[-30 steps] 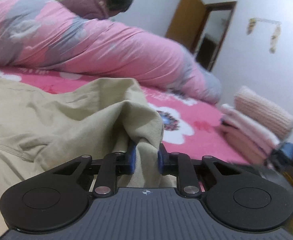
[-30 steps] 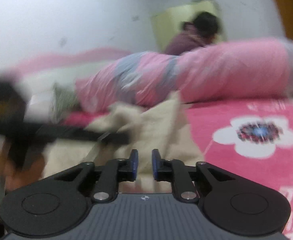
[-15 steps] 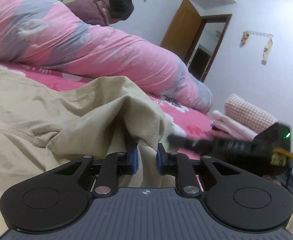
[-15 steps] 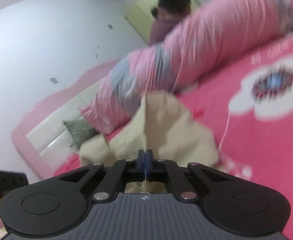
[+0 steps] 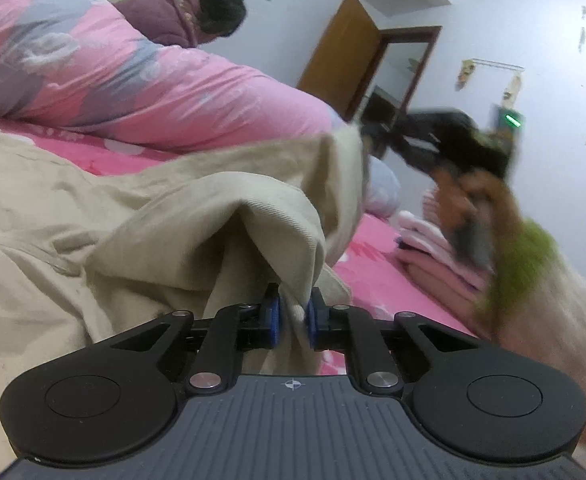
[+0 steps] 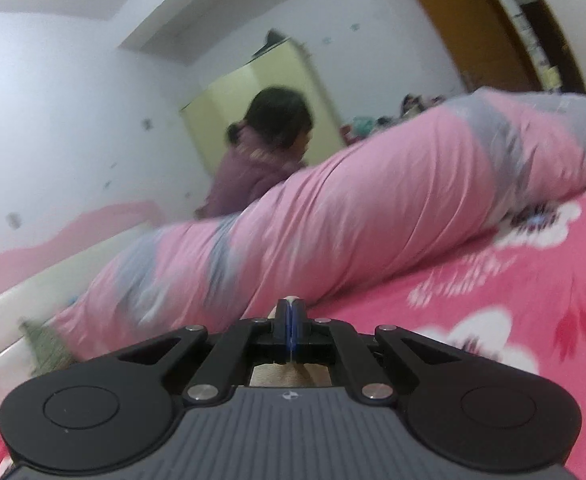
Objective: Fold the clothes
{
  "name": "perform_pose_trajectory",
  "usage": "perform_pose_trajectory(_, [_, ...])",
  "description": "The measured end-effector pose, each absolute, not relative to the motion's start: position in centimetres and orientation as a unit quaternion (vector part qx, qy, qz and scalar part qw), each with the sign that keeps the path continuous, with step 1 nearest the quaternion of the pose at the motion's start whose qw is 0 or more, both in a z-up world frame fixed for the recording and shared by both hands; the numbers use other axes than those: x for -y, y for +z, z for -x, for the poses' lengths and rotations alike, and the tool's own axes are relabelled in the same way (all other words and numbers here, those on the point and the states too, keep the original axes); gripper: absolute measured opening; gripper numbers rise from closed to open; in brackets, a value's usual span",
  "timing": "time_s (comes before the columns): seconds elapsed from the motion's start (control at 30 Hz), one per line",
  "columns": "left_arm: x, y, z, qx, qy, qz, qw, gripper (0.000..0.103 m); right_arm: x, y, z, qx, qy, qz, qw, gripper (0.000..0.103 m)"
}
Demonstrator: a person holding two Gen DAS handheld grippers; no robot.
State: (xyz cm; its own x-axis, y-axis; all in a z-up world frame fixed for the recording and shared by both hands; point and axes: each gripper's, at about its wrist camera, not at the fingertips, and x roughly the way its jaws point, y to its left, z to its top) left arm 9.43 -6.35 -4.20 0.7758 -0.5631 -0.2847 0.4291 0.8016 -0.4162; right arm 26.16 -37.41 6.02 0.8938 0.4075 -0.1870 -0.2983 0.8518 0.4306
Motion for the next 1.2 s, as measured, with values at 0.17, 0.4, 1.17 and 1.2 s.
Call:
perform_pose_trajectory(0.17, [7.8,-4.6,-9.7,-0.211,-0.298,0.163,0.917,0.012,36.3,8.9,-34.0,-0.119,0.146,-0.139,0.972,0.000])
perform_pose_trajectory(0.4, [9.5,-5.6,-10.6,-0.231,-0.319,0.159,0.905,0.012,33.4,5.0,-44.5,-0.202,0.050,-0.032,0.978,0.005])
perform_pose_trajectory(1.17, [4.5,-5.3,-10.9,-0.271,-0.282,0.298,0.871,0.018,40.4,-12.2,-17.9,-0.459,0.196,-0.443,0.745,0.037])
perform_pose_trajectory(1.2, [4.5,-5.2,-10.7,-0.276,-0.278,0.293,0.872,0.020,39.9,-12.6,-18.0,-0.453,0.197,-0.453,0.742,0.035])
